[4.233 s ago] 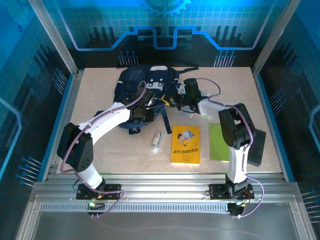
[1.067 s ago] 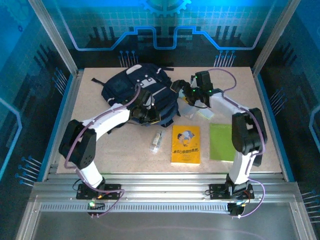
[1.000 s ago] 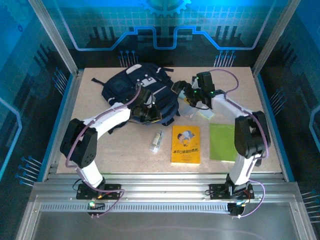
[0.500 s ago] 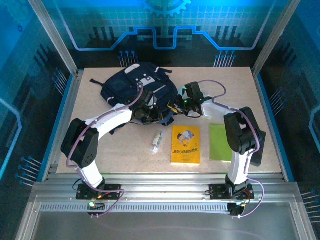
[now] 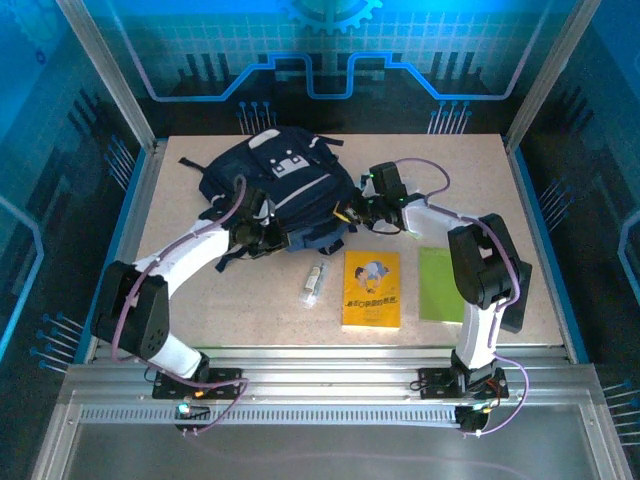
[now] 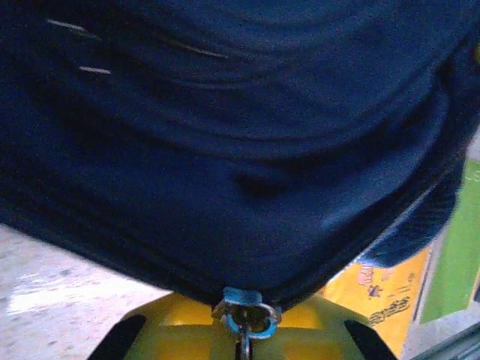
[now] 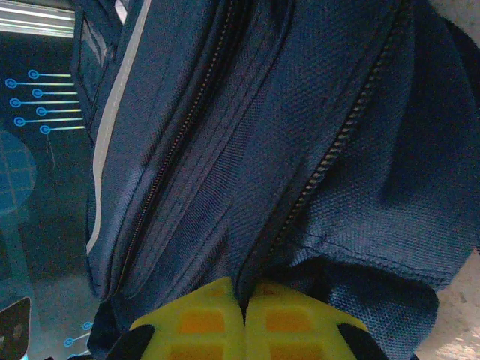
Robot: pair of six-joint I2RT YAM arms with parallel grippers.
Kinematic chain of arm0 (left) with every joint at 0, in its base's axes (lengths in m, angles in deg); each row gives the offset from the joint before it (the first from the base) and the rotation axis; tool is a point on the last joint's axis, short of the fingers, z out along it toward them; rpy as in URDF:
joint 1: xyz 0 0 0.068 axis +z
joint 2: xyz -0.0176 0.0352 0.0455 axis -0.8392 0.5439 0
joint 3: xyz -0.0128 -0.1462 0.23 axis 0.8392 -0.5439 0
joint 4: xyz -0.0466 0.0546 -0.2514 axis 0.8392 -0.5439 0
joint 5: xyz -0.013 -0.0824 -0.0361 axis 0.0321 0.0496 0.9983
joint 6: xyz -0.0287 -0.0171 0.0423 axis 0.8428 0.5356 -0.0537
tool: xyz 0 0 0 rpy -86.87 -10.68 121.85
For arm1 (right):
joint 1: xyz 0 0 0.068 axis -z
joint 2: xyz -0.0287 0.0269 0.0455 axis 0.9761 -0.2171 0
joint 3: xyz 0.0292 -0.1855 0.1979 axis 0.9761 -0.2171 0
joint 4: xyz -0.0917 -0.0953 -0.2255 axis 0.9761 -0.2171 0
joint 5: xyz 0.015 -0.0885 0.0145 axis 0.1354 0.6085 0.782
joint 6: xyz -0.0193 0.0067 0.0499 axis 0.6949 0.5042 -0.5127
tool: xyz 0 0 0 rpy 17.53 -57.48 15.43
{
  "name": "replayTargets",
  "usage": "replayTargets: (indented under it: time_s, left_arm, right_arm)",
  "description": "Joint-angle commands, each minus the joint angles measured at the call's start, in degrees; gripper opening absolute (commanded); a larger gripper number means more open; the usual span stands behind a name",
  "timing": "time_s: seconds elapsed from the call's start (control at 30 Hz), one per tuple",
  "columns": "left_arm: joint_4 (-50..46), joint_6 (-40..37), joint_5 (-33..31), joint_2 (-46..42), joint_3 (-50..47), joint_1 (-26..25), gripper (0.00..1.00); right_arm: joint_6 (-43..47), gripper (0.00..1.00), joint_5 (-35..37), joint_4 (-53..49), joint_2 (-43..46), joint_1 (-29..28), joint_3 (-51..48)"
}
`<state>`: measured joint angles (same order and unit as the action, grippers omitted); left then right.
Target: Pack books, pencil case, and school supplies into a backpack
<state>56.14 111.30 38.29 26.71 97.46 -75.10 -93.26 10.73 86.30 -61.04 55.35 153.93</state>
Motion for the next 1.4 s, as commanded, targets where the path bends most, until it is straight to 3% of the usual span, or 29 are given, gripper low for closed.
replayTargets:
  time_s: [0.0,0.1,0.27,0.4,0.43,0.5,0.53,0.6,0.67,0.8,1.0,1.2,1.27,1.3,1.37]
  left_arm:
    - [-9.3,-3.2,-2.2,-3.7,-0.8,2.1,0.0]
    - [-12.3,-6.0,-3.9,-3.5,-0.4,3.3,0.0]
    - [-9.6,-6.3,-7.4,-5.8,-4.5,10.8,0.0]
    - [-2.6,-1.1,-1.0,-7.2,-5.1,9.5,0.0]
    - [-0.9,0.6,0.6,-6.8,-4.7,8.3,0.0]
    - [1.7,2.5,1.2,-5.5,-3.1,5.1,0.0]
    - [3.0,3.3,0.9,-4.4,-1.8,3.1,0.0]
    - [5.2,4.8,1.5,-2.0,0.4,0.5,0.0]
    - [7.1,6.0,2.5,0.4,2.4,-1.6,0.0]
    - [10.0,7.7,1.6,3.3,3.7,-5.3,0.0]
    - [14.5,10.7,0.8,2.7,1.9,-6.8,0.0]
    - [13.8,10.4,0.4,2.6,1.9,-7.4,0.0]
    - [13.2,10.2,0.5,2.2,1.1,-7.5,0.0]
    - [12.9,9.9,0.1,1.9,0.6,-7.5,0.0]
    - [11.5,8.9,-1.0,1.3,-0.1,-7.4,0.0]
  right_arm:
    - [2.6,0.0,9.0,-0.8,-0.1,3.7,1.9]
    - [3.5,0.0,9.0,-1.7,-0.1,4.1,2.8]
    - [5.7,0.0,9.8,-3.6,0.8,4.1,4.1]
    - [5.7,0.01,3.9,-3.9,0.8,4.0,5.7]
    - [5.6,0.15,2.3,-4.4,1.8,3.8,5.6]
    - [5.3,0.63,1.1,-5.4,5.1,3.5,3.4]
    - [5.1,0.78,0.9,-5.8,7.0,3.3,1.8]
    - [4.7,0.93,0.6,-6.1,10.3,3.2,-1.0]
    - [5.0,0.99,-0.3,-6.1,12.5,3.0,-3.2]
    - [3.0,1.0,-3.0,-5.7,13.9,2.0,-6.6]
    - [-5.2,1.0,-2.4,3.4,12.5,0.1,-13.2]
    - [-8.9,1.0,-2.3,8.7,4.6,-1.8,-8.6]
    - [-9.0,0.91,-0.9,8.3,1.7,-2.1,-6.6]
    - [-9.0,0.81,0.4,7.7,0.6,-2.0,-6.0]
    - [-9.1,0.47,2.1,8.0,-1.2,-1.7,-5.8]
